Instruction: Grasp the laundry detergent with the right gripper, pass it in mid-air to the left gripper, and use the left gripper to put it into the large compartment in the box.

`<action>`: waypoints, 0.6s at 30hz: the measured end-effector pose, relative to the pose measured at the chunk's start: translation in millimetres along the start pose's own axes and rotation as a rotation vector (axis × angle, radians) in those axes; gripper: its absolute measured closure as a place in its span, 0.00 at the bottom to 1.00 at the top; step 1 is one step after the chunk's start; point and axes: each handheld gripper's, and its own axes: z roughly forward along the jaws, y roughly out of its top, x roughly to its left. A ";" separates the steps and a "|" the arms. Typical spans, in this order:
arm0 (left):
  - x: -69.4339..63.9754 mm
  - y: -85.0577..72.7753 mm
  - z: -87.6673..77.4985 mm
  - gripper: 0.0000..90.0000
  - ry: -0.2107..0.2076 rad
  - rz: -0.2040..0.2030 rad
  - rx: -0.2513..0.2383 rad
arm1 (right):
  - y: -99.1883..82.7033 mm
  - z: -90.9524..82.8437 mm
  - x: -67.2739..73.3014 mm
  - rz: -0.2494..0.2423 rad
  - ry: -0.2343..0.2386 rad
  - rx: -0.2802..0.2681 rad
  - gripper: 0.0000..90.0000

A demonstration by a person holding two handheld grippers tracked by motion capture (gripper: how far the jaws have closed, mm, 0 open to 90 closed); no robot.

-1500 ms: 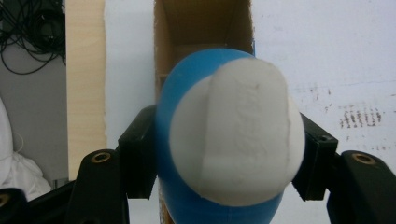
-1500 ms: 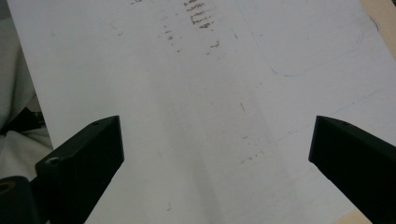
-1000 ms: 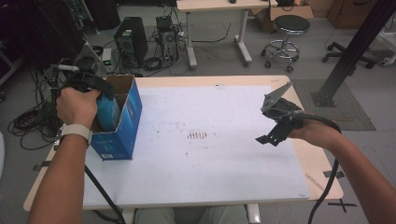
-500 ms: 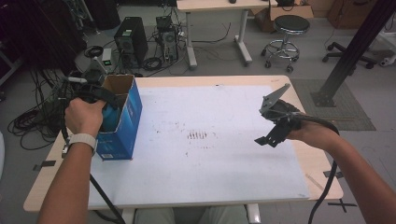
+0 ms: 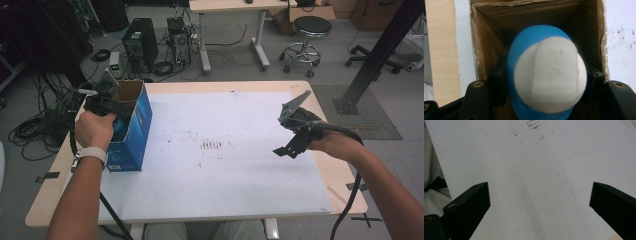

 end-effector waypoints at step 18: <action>4.3 0.5 3.2 0.42 -0.022 0.003 0.002 | 0.6 2.8 1.6 0.004 0.004 0.003 0.03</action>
